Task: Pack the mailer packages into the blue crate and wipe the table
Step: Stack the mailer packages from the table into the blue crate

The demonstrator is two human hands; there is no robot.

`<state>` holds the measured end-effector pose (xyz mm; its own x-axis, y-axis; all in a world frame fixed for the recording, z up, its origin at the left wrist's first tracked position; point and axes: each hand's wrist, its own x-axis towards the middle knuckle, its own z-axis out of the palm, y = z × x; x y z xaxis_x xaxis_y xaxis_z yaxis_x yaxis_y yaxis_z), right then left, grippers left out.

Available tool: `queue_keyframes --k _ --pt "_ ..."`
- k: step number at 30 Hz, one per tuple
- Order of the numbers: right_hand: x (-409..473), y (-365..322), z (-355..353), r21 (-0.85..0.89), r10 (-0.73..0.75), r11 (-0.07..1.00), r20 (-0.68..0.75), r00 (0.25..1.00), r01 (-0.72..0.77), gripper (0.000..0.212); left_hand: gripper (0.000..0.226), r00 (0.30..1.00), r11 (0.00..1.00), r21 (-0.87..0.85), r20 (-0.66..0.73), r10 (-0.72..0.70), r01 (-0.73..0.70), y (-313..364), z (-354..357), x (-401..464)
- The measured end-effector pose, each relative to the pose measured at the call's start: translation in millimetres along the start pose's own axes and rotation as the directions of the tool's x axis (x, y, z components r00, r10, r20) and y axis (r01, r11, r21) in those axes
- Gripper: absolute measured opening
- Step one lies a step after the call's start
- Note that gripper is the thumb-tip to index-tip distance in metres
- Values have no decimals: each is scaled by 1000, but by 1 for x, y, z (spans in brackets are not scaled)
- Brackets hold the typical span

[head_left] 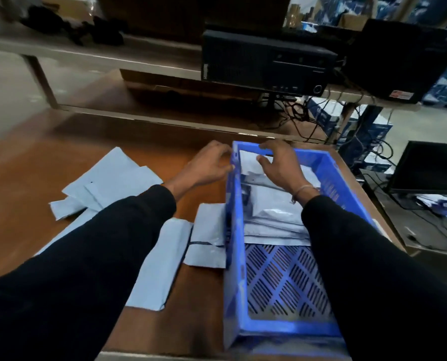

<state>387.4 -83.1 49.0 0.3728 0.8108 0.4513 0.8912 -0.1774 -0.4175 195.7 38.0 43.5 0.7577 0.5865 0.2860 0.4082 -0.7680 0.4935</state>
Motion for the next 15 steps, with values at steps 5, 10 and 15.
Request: queue_keyframes --k 5,10,15 --pt "17 -80 37 87 -21 996 172 985 6 23 49 970 968 -71 31 -241 242 -67 -34 -50" --pt "14 -140 86 -112 4 989 653 758 92 36 48 932 921 -145 27 -362 361 -112 -56 -97" --pt "-20 -169 139 -219 166 974 863 477 58 79 43 916 895 -206 20 -400 395 -140 -65 -127"
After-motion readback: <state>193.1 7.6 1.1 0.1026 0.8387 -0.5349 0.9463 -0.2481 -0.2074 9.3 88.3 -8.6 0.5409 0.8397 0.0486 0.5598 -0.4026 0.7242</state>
